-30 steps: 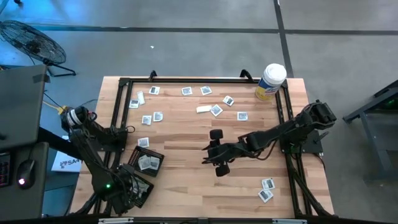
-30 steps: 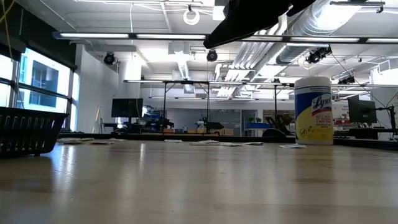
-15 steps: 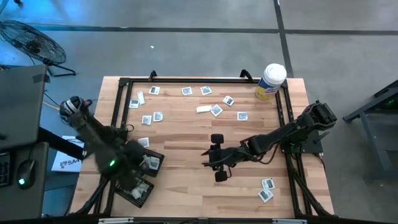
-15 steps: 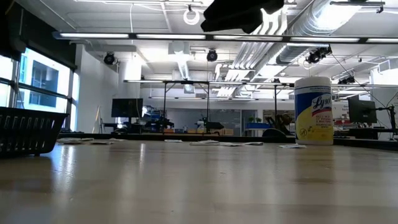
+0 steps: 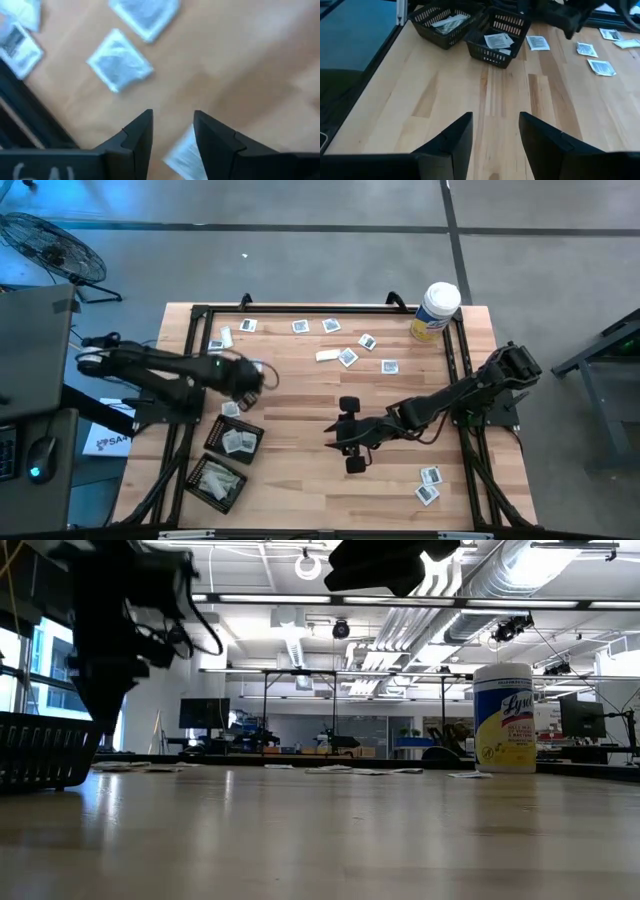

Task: Pick & Place First Aid Supplies
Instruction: Put the towelette pack into the top black bin

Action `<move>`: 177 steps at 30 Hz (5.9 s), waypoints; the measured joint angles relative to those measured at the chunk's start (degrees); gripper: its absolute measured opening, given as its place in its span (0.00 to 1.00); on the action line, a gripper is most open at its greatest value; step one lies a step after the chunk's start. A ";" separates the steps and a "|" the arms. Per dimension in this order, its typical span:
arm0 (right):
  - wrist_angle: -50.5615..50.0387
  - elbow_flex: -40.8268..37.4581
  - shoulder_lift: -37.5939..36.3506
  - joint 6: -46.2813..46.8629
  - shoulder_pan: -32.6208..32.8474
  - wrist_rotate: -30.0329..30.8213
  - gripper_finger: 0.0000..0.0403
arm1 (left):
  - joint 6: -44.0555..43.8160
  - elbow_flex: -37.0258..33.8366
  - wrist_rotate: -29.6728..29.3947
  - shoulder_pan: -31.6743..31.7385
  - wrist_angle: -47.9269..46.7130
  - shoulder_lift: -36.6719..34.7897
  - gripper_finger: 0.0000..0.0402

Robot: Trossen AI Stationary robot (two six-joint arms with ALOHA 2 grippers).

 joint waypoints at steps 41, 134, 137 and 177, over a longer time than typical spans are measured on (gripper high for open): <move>-2.19 0.00 0.00 -0.61 -0.02 0.33 0.38 | 19.33 -2.54 8.83 25.65 9.43 13.80 0.02; 2.77 -5.99 0.04 -2.56 0.37 6.82 0.39 | 12.52 5.14 -0.18 20.29 26.17 16.51 0.22; 2.35 -5.99 0.04 -2.56 0.35 6.82 0.39 | 13.78 5.16 0.94 20.84 25.47 17.47 0.22; 1.29 -5.99 0.04 -2.34 0.31 6.80 0.39 | 25.09 -1.03 3.86 20.40 25.75 17.66 0.22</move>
